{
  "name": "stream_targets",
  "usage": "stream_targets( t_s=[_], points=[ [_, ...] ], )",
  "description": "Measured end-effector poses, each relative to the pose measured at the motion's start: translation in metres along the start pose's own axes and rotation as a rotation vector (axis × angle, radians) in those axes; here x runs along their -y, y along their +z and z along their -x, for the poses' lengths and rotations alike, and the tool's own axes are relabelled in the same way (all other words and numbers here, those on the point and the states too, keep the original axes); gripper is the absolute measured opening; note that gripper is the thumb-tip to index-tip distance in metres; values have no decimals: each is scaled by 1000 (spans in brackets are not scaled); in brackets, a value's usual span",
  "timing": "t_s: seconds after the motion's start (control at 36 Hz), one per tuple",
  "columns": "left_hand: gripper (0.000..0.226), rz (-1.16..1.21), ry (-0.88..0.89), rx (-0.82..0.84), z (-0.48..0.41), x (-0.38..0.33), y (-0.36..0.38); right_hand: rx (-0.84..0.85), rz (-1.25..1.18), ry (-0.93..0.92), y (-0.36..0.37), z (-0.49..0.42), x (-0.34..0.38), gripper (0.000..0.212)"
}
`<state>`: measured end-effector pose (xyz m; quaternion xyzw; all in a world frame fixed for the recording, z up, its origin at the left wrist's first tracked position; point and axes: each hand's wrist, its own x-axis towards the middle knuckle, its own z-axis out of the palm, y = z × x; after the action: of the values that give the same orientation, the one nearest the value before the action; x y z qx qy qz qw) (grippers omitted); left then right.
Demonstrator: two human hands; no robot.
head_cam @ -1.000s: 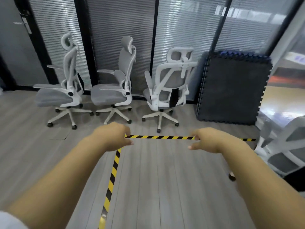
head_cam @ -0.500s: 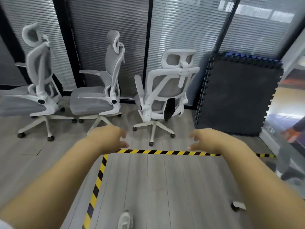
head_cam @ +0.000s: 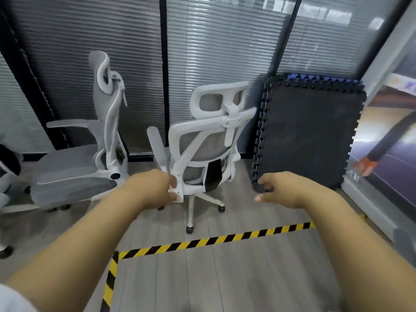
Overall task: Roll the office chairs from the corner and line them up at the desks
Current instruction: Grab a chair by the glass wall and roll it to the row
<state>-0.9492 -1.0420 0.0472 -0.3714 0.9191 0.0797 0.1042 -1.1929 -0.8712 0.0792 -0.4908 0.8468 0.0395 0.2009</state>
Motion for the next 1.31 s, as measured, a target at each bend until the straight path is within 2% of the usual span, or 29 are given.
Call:
stream_targets(
  t_s=[0.11,0.33,0.56,0.67,0.78,0.86,0.97,1.11,1.22,1.31],
  points=[
    [23,-1,8,8,-62,-3,-6,22,-1,19,-14,-56,-26,65],
    [38,60,-50,-13,-194,-16,-17,14,23,-46,-51,-198,-79,64],
    [52,110,-110,-247,-313,-36,-45,-155,99,-206,-115,-341,-112,34],
    [57,86,-146,-349,-358,-36,-49,-267,99,-245,-139,-401,-119,44],
    [52,63,-174,-310,-389,-36,-44,-298,139,-304,-143,-448,-121,56],
    [45,42,-163,-281,-399,-33,-38,-278,176,-351,-138,-473,-120,57],
    [41,131,-118,-360,-401,-20,-29,-286,60,-378,-126,-486,-122,53],
    [55,194,-68,-443,-393,-11,-17,-365,-49,-359,-114,-477,-121,51],
    [49,195,-42,-459,-382,-1,-10,-385,-33,-315,-104,-459,-111,51],
    [54,194,-5,-458,-368,12,-5,-400,-36,-267,-93,-437,-100,52]
  ],
)
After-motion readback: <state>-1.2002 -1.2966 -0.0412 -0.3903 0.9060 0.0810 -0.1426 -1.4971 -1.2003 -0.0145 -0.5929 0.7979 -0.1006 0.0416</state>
